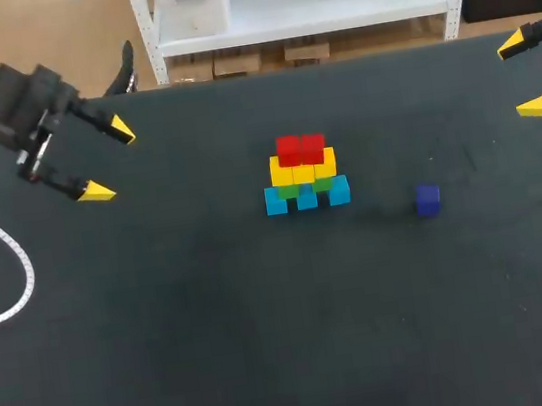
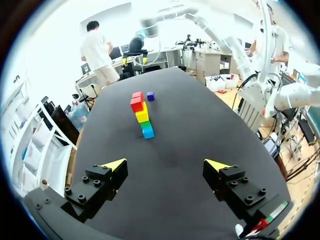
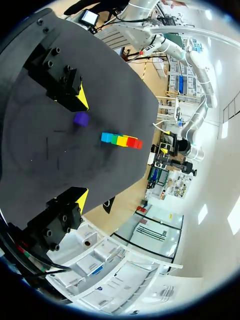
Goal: Place the blue cubes, place green cubes on the blue cubes, place the yellow cubes on the green cubes, then place the red cubes on the yellow cubes, and place purple cube on the red cubes.
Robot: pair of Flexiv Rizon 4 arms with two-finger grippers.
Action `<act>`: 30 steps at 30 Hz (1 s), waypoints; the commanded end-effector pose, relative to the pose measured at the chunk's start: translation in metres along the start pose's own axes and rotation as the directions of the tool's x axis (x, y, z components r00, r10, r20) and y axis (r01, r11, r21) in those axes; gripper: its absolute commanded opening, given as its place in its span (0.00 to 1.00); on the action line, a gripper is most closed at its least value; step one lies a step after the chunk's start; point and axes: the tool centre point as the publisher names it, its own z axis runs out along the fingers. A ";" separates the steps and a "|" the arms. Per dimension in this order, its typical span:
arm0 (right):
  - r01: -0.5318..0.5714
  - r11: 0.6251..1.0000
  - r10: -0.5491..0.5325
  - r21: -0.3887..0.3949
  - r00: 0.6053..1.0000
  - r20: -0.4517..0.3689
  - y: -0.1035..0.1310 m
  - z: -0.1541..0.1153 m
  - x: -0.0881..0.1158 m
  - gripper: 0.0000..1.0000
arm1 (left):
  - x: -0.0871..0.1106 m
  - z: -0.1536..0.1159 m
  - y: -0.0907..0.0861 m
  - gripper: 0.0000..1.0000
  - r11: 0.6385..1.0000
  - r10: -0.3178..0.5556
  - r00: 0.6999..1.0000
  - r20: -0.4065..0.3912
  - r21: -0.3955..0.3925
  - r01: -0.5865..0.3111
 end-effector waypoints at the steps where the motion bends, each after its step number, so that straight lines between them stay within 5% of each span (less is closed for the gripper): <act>1: 0.001 1.000 -0.001 0.001 1.000 0.001 0.000 0.000 0.000 1.00 | 0.004 -0.004 0.011 1.00 0.999 0.030 0.999 0.021 0.032 -0.031; 6: 0.001 1.000 -0.001 0.001 1.000 0.001 0.000 0.000 0.000 1.00 | 0.004 -0.004 0.011 1.00 0.999 0.030 0.999 0.021 0.032 -0.031; 10: 0.220 0.954 -0.235 -0.203 0.970 -0.056 0.011 0.006 -0.004 1.00 | 0.004 -0.004 0.011 1.00 0.999 0.030 0.999 0.021 0.032 -0.031; 17: 0.460 0.701 -0.519 -0.545 0.853 0.052 0.046 0.012 0.007 1.00 | 0.004 -0.004 0.011 1.00 0.999 0.030 0.999 0.021 0.032 -0.031; 26: 0.601 0.387 -0.684 -0.700 0.696 0.219 0.065 0.038 0.029 1.00 | 0.004 -0.004 0.011 1.00 0.999 0.030 0.999 0.021 0.032 -0.031; 30: 0.613 0.320 -0.712 -0.722 0.658 0.243 0.063 0.053 0.032 1.00 | 0.004 -0.004 0.011 1.00 0.999 0.030 0.999 0.021 0.032 -0.031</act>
